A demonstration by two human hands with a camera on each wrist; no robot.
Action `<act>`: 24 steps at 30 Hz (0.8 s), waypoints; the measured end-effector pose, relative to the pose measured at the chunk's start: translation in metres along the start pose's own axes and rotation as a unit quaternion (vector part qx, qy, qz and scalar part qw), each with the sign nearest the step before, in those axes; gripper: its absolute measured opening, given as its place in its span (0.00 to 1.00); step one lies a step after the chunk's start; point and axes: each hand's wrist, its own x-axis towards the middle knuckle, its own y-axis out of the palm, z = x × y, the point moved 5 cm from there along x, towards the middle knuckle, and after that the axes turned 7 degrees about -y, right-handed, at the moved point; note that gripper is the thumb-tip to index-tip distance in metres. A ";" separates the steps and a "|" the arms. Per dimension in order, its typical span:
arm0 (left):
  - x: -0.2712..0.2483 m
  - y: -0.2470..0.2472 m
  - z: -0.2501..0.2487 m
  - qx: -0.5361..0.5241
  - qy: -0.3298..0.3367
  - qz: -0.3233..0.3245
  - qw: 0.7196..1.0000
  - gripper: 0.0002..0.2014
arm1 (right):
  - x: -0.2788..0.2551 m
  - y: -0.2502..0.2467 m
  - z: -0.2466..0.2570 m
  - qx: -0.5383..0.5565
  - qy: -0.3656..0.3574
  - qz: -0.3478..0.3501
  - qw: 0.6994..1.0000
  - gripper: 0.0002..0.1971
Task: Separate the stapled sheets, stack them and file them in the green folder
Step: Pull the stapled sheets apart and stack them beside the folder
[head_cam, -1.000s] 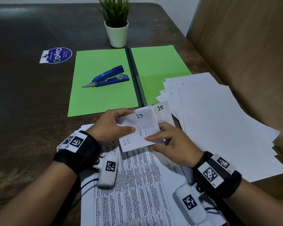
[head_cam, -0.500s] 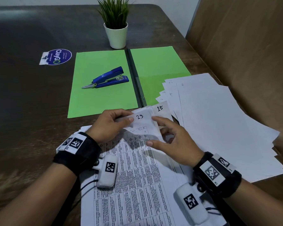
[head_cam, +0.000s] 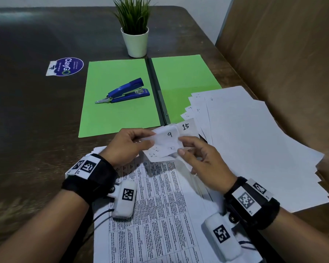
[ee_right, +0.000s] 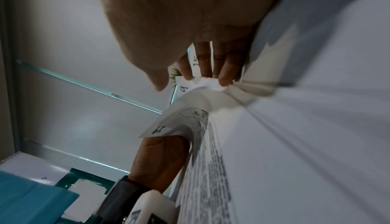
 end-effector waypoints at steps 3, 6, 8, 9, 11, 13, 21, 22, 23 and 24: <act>-0.001 0.001 0.000 0.033 0.011 0.006 0.999 0.15 | 0.005 -0.005 0.000 0.024 0.012 -0.086 0.996 0.14; 0.000 0.000 -0.002 0.043 0.032 -0.004 0.999 0.11 | 0.019 -0.005 0.010 -0.037 -0.013 -0.111 0.993 0.11; -0.001 0.001 -0.006 0.037 0.052 -0.001 0.998 0.06 | 0.031 -0.001 0.019 -0.094 -0.025 -0.084 0.992 0.09; -0.002 0.002 -0.008 0.032 0.059 0.002 0.998 0.05 | 0.036 0.000 0.024 -0.123 -0.034 -0.074 0.989 0.09; -0.004 0.001 -0.011 0.034 0.067 -0.002 0.997 0.06 | 0.041 0.002 0.032 -0.187 -0.065 -0.063 0.978 0.13; -0.005 -0.001 -0.012 0.036 0.073 -0.006 0.997 0.07 | 0.040 0.005 0.037 -0.227 -0.104 -0.052 0.967 0.15; 0.001 -0.006 -0.008 0.072 0.064 -0.027 0.995 0.17 | 0.030 0.013 0.047 -0.224 -0.174 -0.040 0.958 0.07; 0.001 -0.008 -0.008 0.078 0.067 -0.035 0.994 0.19 | 0.029 0.011 0.049 -0.213 -0.176 -0.065 0.959 0.05; 0.001 -0.009 -0.008 0.087 0.071 -0.043 0.993 0.21 | 0.029 0.007 0.051 -0.205 -0.179 -0.091 0.958 0.03; 0.001 -0.010 -0.008 0.101 0.073 -0.048 0.991 0.22 | 0.028 0.005 0.051 -0.201 -0.177 -0.109 0.957 0.04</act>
